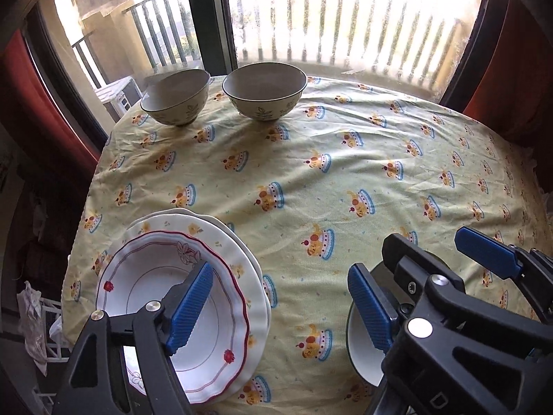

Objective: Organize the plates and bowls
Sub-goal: 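Carry the white bowl with both grippers and set it down beside the plates, then move both grippers to another white bowl and grip its rim, then lift the white bowl with both grippers and carry it toward the plate stack, then lower the white bowl with both grippers onto the table and open them, then move both grippers to the white bowl by the window and grip its rim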

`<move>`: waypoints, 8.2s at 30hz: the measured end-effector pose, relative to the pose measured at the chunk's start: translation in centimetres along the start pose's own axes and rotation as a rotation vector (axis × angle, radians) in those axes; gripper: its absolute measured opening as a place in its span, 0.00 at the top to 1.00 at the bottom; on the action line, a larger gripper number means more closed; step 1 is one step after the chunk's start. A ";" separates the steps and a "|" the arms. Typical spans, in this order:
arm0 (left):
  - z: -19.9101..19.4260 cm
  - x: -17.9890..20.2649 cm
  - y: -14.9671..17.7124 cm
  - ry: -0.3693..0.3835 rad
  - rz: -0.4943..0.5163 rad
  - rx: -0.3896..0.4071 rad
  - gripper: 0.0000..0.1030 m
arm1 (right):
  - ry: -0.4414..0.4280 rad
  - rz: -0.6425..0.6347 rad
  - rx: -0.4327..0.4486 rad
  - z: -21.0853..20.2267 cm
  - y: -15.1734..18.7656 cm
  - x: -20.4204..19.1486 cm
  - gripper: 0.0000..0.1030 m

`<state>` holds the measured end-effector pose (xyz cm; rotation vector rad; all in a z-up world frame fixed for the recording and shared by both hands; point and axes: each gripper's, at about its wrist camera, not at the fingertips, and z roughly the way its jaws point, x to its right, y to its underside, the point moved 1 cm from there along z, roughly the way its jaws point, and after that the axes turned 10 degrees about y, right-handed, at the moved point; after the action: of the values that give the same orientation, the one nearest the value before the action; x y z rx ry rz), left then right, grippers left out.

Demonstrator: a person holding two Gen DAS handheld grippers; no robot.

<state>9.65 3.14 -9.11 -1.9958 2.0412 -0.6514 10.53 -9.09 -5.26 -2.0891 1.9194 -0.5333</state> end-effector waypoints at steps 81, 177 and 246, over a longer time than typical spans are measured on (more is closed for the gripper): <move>13.3 -23.5 -18.0 0.021 0.112 -0.070 0.76 | 0.124 0.180 -0.055 16.1 -19.0 -22.5 0.83; 4.8 5.6 4.9 0.048 0.043 -0.123 0.46 | 0.085 0.066 -0.057 1.8 5.7 5.4 0.70; 13.1 -8.8 -21.1 -0.120 -0.050 0.080 0.36 | 0.029 0.093 0.084 13.5 -22.5 -5.9 0.23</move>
<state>34.81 10.00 -12.46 -1.9955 1.8727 -0.5982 36.20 -1.82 -8.48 -1.9401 1.9635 -0.6155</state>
